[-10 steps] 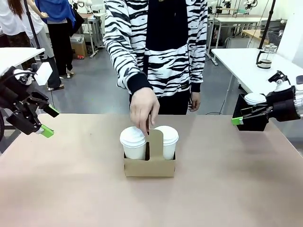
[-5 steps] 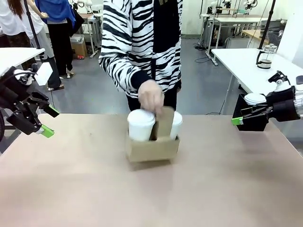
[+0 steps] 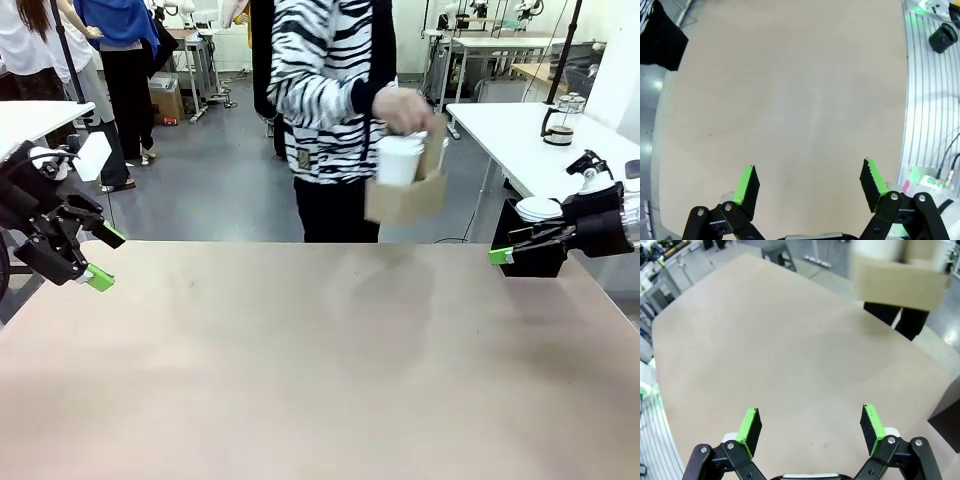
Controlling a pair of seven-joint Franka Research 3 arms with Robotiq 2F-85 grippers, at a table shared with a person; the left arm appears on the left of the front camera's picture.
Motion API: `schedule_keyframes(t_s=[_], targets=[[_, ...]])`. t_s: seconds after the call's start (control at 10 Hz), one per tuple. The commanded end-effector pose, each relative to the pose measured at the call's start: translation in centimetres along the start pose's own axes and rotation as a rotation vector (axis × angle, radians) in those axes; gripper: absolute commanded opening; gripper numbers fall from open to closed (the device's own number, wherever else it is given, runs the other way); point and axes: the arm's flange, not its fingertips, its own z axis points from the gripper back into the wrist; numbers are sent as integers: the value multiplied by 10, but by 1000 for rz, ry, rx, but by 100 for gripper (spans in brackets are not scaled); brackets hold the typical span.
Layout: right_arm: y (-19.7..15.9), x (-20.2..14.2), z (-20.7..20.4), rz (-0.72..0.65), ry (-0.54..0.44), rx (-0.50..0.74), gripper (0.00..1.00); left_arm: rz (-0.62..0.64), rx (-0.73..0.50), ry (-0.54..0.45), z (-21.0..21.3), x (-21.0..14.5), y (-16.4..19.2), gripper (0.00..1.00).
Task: Pour a drink into a cup and package it in a carrier.
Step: Insert the held 600 ml Paper Cup into the Cup Carrier.
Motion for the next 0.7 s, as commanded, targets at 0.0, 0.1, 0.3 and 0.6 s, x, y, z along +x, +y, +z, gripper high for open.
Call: schedule_keyframes(t_s=[0.0, 0.1, 0.3, 0.6], targets=[[-1, 0, 0, 27, -13, 11, 100, -23, -6, -18, 0, -2, 1, 100], [-1, 0, 0, 27, -13, 11, 100, -23, -6, -18, 0, -2, 1, 100], [-1, 0, 0, 27, -13, 11, 100, -23, -6, -18, 0, -2, 1, 100], [-1, 0, 0, 27, -13, 11, 100, -23, -6, -18, 0, -2, 1, 100]])
